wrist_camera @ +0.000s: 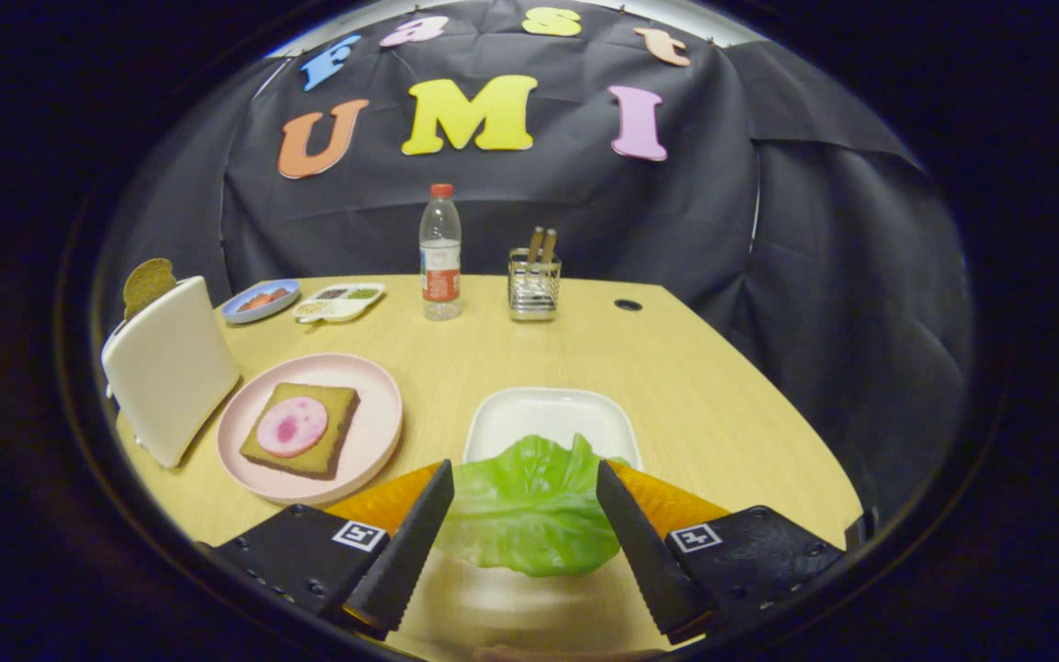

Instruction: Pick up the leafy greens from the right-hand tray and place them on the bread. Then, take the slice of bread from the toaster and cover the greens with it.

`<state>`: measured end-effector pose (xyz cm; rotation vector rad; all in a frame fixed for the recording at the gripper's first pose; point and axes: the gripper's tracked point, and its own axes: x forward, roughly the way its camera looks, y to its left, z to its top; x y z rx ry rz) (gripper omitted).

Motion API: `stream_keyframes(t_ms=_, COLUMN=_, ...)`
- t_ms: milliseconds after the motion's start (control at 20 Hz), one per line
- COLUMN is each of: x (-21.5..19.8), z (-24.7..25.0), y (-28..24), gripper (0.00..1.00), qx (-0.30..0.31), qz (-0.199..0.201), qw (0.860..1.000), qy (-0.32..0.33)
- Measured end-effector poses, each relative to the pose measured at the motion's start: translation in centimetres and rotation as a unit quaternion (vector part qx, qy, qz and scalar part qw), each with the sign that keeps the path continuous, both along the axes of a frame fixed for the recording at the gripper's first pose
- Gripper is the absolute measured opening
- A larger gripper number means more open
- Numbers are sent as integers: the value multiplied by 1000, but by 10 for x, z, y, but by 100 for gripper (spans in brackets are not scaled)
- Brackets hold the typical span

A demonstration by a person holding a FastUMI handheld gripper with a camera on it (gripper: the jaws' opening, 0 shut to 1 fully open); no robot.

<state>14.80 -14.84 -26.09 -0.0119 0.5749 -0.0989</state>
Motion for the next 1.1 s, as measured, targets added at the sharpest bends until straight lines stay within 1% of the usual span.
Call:
stream_keyframes(t_ms=150, x=-3, z=-19, y=2, gripper=96, qx=4, qz=-4, qw=1000, qy=14)
stream_keyframes(t_ms=250, x=-6, z=-40, y=0, gripper=96, qx=4, qz=-13, qw=999, qy=40)
stream_keyframes(t_ms=300, x=-9, z=-46, y=4, gripper=97, qx=16, qz=-2, qw=999, qy=51)
stream_keyframes(t_ms=350, x=-6, z=-39, y=2, gripper=99, qx=21, qz=-6, qw=999, qy=37)
stream_keyframes(t_ms=400, x=-4, z=-44, y=4, gripper=96, qx=26, qz=-3, qw=999, qy=39)
stream_keyframes(t_ms=500, x=-5, z=-44, y=9, gripper=86, qx=25, qz=6, qw=999, qy=37)
stream_keyframes(t_ms=600, x=-4, z=-45, y=12, gripper=67, qx=28, qz=13, qw=999, qy=39)
stream_keyframes(t_ms=650, x=-3, z=-44, y=17, gripper=61, qx=36, qz=23, qw=998, qy=37)
stream_keyframes(t_ms=750, x=-4, z=-46, y=20, gripper=20, qx=39, qz=25, qw=998, qy=38)
stream_keyframes(t_ms=800, x=-5, z=-44, y=18, gripper=20, qx=44, qz=19, qw=998, qy=35)
stream_keyframes(t_ms=850, x=-5, z=-44, y=18, gripper=1, qx=50, qz=18, qw=998, qy=33)
stream_keyframes(t_ms=1100, x=-12, z=-23, y=17, gripper=0, qx=67, qz=14, qw=998, qy=-2)
